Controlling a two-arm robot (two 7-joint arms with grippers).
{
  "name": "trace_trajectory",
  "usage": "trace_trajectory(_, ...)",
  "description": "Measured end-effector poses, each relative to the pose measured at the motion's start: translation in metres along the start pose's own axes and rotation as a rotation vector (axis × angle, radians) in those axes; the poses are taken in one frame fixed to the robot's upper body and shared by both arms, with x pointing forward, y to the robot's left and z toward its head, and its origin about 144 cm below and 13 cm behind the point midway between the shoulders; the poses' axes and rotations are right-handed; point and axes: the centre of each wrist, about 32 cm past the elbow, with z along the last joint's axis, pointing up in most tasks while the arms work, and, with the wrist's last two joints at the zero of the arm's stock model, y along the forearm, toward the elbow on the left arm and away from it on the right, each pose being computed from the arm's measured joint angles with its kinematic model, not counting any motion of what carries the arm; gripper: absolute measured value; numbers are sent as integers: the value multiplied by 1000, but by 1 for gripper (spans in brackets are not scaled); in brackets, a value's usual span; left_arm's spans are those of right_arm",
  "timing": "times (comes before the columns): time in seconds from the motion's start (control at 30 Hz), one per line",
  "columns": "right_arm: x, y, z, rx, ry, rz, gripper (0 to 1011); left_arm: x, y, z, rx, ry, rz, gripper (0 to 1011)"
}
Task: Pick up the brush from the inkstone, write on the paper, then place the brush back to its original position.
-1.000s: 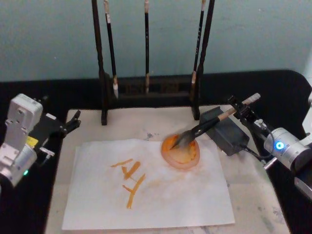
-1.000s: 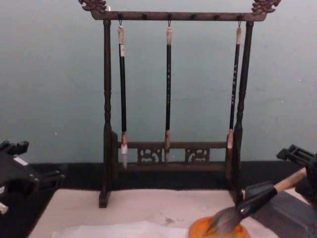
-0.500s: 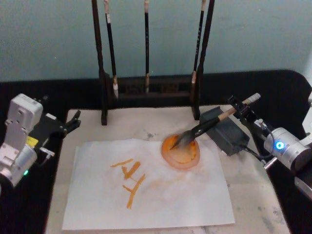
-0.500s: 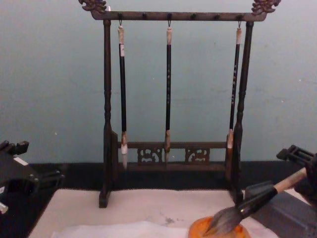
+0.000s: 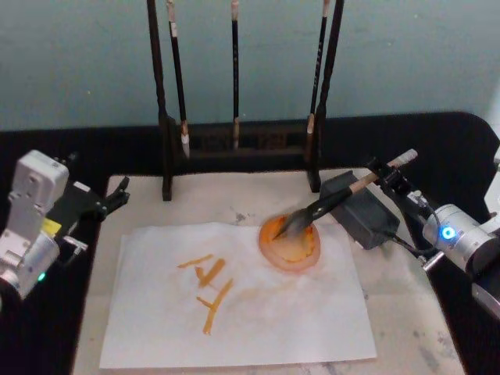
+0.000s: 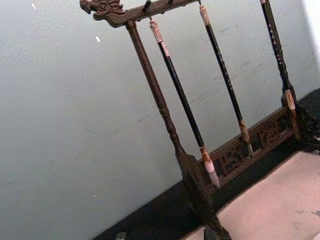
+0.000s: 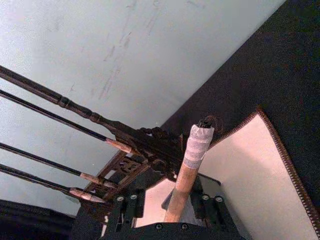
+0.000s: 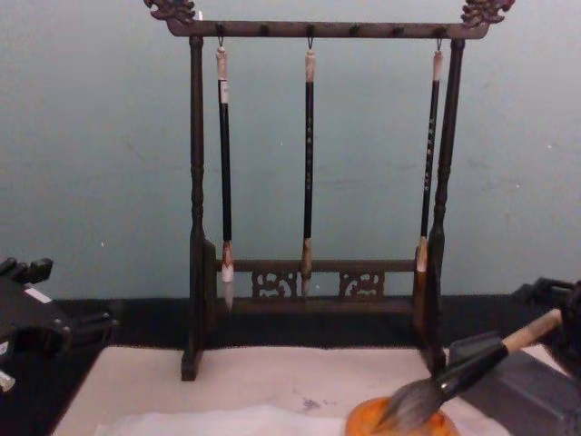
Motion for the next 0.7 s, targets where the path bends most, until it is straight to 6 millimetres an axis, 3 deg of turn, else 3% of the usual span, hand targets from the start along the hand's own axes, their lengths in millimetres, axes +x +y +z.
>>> trace_trajectory(0.1,0,0,0,0,0,0,529,0,0,0,0,0,0,1010)
trace_trajectory(0.17,0,0,0,0,0,0,417,0,0,0,0,0,0,1010)
trace_trajectory(0.4,0,0,0,-1,-1,0,198,0,0,0,0,0,0,1010)
trace_trajectory(0.7,0,0,0,-1,-1,0,158,0,0,0,0,0,0,1010)
